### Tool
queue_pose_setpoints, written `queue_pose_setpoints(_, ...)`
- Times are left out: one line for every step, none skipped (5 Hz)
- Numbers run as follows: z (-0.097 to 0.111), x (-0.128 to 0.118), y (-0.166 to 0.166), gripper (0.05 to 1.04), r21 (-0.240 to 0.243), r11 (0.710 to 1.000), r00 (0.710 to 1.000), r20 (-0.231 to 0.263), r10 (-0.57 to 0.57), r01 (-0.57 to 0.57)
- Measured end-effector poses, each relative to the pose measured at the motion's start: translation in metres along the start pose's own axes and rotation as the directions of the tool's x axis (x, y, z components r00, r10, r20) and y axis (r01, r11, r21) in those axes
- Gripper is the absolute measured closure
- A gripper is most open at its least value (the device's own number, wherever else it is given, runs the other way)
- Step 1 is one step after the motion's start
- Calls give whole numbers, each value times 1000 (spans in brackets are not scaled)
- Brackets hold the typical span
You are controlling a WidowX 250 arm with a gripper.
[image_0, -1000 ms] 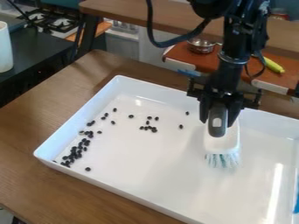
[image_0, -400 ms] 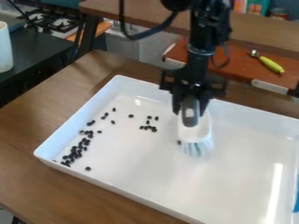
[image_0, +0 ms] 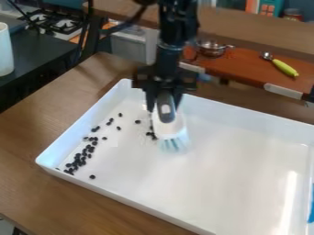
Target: Sweep into pile
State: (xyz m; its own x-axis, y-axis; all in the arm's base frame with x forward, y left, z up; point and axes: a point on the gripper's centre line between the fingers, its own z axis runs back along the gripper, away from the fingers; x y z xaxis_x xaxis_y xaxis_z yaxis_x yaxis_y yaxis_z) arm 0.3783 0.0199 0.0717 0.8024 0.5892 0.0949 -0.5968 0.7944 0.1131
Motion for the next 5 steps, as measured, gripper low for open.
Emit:
queue_pose_setpoints(-1,3,9,588,-2,999,999,15,48,-48)
queue_pose_setpoints(-3,5,25,588,-6,992,991,10,130,-130)
queue_pose_setpoints(-4,-1,40,588,-10,964,964,-4,265,-265)
queue_pose_setpoints(-4,-9,46,588,-28,954,954,-26,299,-299)
queue_pose_setpoints(-3,-16,54,588,-30,945,945,-53,323,-325)
